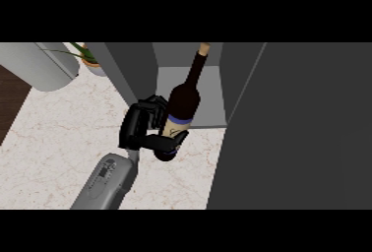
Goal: Pick up the wine, place it into the cabinet and close the cabinet
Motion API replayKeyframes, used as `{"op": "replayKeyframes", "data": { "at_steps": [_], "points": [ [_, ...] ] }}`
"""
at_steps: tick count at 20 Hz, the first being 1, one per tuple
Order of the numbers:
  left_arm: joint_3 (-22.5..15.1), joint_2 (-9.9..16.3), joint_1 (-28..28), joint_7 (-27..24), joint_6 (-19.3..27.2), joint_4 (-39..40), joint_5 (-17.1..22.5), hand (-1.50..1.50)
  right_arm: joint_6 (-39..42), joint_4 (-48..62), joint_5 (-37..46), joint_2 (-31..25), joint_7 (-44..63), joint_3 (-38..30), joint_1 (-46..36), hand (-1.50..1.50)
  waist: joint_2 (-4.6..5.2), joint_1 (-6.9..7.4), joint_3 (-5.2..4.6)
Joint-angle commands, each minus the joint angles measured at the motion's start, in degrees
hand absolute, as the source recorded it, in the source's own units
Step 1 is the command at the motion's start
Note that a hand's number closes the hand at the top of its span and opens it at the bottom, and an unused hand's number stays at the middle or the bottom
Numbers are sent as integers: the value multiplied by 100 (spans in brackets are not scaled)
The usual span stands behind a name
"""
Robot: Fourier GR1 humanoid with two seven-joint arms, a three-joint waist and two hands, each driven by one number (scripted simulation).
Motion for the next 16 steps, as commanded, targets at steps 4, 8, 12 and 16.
{"op": "replayKeyframes", "data": {
  "at_steps": [4, 8, 12, 16],
  "points": [
    [-300, -24, -814, -75, 295, 784, 470, 150, 133, -570, -380, 154, -61, -112, 192, -150, 23, 12, 2],
    [-314, -22, -956, -203, 484, 1005, 553, 150, 73, -1228, -126, -50, 230, 165, 438, -150, 11, -133, -8],
    [-237, -19, -1311, -268, 599, 1372, 806, 150, 70, -886, -27, 38, -141, 305, 480, -150, 25, -165, -5],
    [-364, -18, -1392, -253, 893, 1465, 929, 150, 226, -945, -536, -67, -144, -65, 375, -150, 61, -227, -1]
  ]
}}
